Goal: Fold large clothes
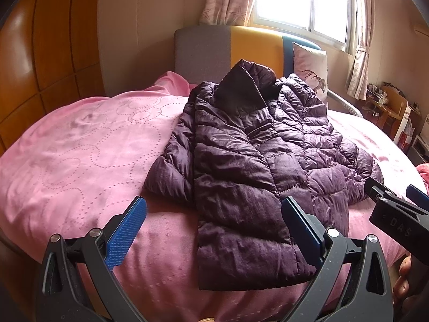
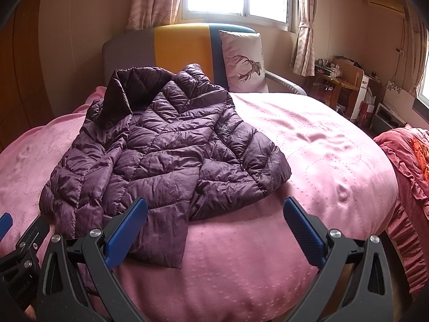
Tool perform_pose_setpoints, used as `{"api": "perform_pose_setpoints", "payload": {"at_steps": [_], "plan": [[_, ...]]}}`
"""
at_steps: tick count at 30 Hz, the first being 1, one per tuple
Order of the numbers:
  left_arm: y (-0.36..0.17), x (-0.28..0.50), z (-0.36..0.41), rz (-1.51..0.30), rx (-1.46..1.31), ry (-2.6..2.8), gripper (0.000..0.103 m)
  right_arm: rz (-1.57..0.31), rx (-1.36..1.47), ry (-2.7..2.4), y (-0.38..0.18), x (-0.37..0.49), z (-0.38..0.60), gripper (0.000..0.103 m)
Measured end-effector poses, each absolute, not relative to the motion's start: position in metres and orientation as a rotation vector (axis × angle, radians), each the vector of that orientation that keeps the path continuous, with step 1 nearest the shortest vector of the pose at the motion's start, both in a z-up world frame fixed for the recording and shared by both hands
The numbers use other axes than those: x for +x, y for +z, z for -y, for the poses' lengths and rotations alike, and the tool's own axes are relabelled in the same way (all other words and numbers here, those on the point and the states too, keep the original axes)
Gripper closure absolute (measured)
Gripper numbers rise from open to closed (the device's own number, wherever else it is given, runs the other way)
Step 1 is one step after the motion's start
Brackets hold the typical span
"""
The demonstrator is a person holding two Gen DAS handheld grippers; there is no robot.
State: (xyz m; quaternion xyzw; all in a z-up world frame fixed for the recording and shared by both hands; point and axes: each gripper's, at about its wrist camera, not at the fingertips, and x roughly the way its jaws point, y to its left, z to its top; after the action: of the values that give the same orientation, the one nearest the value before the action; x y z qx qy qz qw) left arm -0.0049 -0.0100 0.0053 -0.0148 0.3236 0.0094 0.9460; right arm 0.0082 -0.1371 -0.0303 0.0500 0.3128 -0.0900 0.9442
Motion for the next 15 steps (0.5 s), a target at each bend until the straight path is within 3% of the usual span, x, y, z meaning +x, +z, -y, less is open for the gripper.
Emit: {"api": "perform_pose_setpoints", "payload": {"at_steps": [15], "plan": [[0.0066, -0.0067, 0.0127, -0.656, -0.030, 0.012, 0.004, -0.635, 0.100, -0.184, -0.0299, 0.0083, 0.1370, 0.002]]}}
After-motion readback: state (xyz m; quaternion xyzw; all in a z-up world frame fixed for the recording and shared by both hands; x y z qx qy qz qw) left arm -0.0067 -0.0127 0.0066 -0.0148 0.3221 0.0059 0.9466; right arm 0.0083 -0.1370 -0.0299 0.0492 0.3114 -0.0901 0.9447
